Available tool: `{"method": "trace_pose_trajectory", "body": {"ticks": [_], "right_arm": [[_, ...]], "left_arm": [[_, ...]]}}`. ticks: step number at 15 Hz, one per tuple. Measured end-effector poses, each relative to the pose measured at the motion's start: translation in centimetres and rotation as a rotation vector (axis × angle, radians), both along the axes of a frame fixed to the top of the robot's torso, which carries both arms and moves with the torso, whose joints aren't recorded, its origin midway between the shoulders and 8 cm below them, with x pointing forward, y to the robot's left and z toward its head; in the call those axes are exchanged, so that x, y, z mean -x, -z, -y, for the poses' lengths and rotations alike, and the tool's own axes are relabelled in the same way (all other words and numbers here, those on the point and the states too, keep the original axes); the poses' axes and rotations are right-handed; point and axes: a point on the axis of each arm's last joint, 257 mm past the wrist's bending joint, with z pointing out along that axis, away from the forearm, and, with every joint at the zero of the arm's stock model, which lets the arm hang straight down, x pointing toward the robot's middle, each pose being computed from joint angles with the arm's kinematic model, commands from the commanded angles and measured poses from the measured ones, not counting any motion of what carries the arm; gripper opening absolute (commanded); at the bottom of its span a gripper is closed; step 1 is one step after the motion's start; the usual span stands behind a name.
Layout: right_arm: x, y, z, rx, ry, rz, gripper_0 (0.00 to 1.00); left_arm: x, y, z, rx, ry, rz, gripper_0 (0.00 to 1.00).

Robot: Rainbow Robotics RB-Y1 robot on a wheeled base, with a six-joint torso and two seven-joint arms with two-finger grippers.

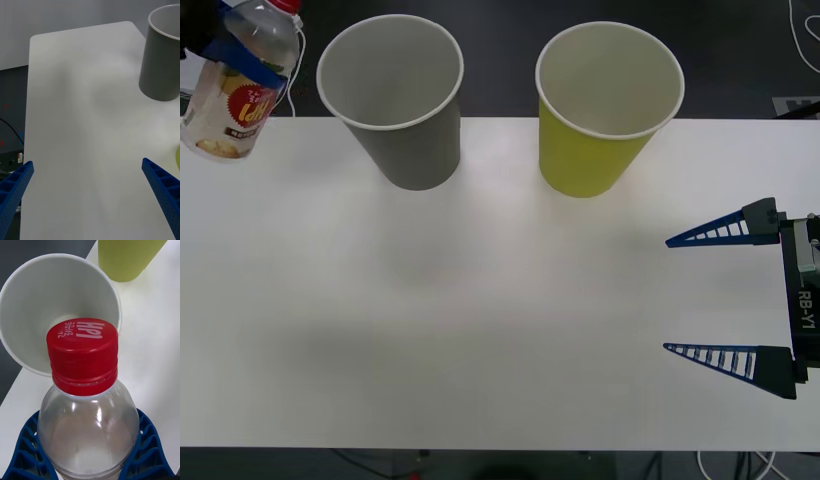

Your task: Put the can into the green bin and the plastic bottle into the gray bin

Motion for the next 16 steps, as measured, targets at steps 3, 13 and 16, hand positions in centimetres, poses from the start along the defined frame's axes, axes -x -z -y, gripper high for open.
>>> {"method": "trace_pose_trajectory", "body": {"ticks": [3, 13, 16], "right_arm": [[0.0, 0.0, 0.0, 0.000, 0.000, 0.000, 1.00], [0.0, 0.0, 0.0, 0.000, 0.000, 0.000, 1.00], [0.0, 0.0, 0.0, 0.000, 0.000, 0.000, 1.00]], "left_arm": [[-1.6, -1.1, 0.8, -0.035, 0.004, 0.002, 0.00], [-5.4, -2.2, 4.1, -0.038, 0.032, 0.000, 0.00], [-5.9, -2.3, 5.1, -0.046, 0.032, 0.006, 0.00]]}}
